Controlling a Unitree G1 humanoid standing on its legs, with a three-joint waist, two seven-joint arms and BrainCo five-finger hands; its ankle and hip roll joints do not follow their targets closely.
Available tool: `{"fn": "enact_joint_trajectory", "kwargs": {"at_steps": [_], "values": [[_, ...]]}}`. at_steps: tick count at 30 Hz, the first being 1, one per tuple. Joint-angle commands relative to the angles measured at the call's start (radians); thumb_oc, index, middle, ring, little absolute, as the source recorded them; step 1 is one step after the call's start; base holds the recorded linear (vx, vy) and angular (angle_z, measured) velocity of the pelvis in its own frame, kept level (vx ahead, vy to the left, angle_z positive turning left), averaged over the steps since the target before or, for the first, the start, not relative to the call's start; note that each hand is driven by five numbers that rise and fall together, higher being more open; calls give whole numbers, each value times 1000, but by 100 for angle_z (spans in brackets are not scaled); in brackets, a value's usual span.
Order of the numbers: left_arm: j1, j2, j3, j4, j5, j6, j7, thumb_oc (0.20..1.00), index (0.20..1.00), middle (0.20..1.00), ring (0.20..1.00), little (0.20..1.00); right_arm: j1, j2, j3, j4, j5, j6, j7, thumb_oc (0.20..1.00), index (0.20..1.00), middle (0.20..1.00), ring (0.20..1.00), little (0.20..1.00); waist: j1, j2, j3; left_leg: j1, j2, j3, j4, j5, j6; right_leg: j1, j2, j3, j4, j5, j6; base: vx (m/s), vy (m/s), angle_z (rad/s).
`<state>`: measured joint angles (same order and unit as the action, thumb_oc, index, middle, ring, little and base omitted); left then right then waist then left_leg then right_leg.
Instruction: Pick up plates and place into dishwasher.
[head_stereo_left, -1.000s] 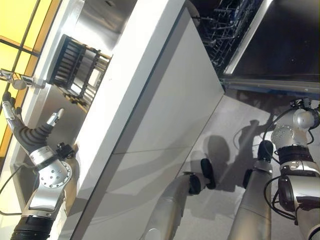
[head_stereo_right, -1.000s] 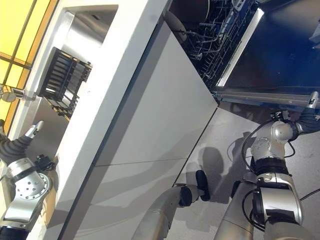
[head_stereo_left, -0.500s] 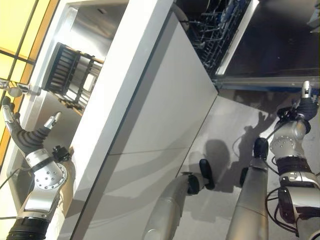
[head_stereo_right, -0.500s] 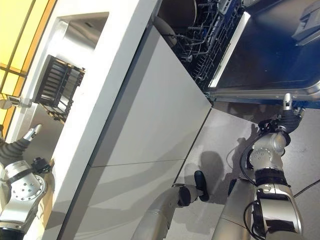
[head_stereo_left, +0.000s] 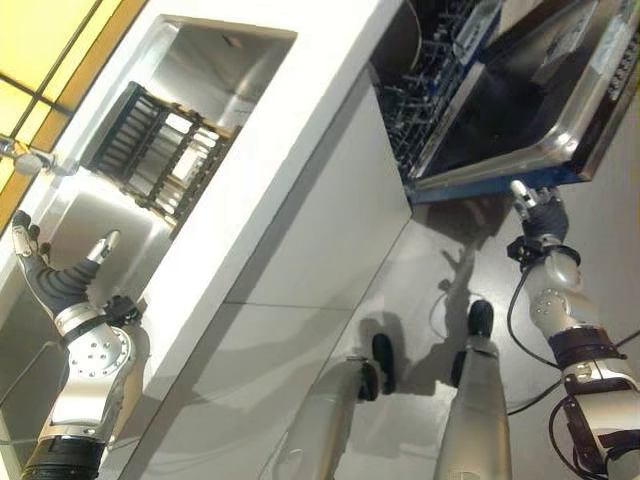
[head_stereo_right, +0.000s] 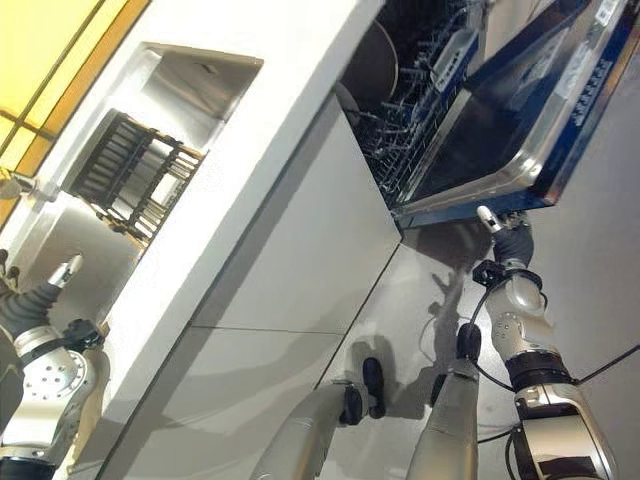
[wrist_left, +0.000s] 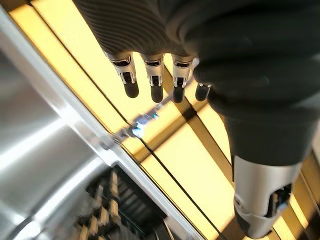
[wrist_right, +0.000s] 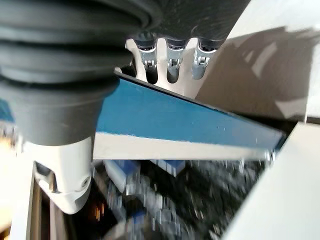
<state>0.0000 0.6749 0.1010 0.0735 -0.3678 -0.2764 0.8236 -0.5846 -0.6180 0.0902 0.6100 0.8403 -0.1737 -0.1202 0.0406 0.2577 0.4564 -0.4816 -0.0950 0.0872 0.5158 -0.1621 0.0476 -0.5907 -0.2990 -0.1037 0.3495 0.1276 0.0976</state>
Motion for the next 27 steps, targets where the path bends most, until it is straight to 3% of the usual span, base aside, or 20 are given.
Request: {"fn": "enact_joint_trajectory", "kwargs": {"at_steps": [1,12,19,24,27], "values": [[59,-10,1,4,7,3,-15,1000,1000,1000,1000,1000,-331,-34,38,-296,-93,-100,153,1000,1000,1000,1000,1000,65,17,51,130,-69,6,-57,10,6,97,38,-43,19,-87,-12,31,-21,41],[100,-18,29,63,72,-22,-70,1000,1000,1000,1000,1000,-239,-26,17,-292,-84,-95,147,1000,1000,1000,1000,1000,134,-102,-130,309,-30,-49,-137,-5,5,379,42,-155,-146,-62,-12,80,-47,41],[104,-37,42,88,161,-39,-105,1000,1000,1000,1000,1000,-103,42,2,-342,-129,-63,0,1000,1000,1000,1000,1000,146,-192,-228,421,4,-54,-244,19,-5,527,77,-189,-270,-31,-9,51,-61,18],[104,-70,44,80,190,-51,-127,1000,1000,1000,1000,1000,39,124,-3,-450,-208,-14,-95,1000,1000,1000,1000,1000,129,-223,-273,497,16,-51,-338,42,-5,582,96,-188,-332,-11,0,-21,28,17],[103,-87,42,69,190,-48,-149,1000,1000,1000,1000,1000,98,149,-10,-506,-259,4,-89,1000,1000,1000,1000,1000,119,-229,-290,534,22,-51,-385,51,-3,602,102,-178,-352,-5,4,-69,94,-2]]}}
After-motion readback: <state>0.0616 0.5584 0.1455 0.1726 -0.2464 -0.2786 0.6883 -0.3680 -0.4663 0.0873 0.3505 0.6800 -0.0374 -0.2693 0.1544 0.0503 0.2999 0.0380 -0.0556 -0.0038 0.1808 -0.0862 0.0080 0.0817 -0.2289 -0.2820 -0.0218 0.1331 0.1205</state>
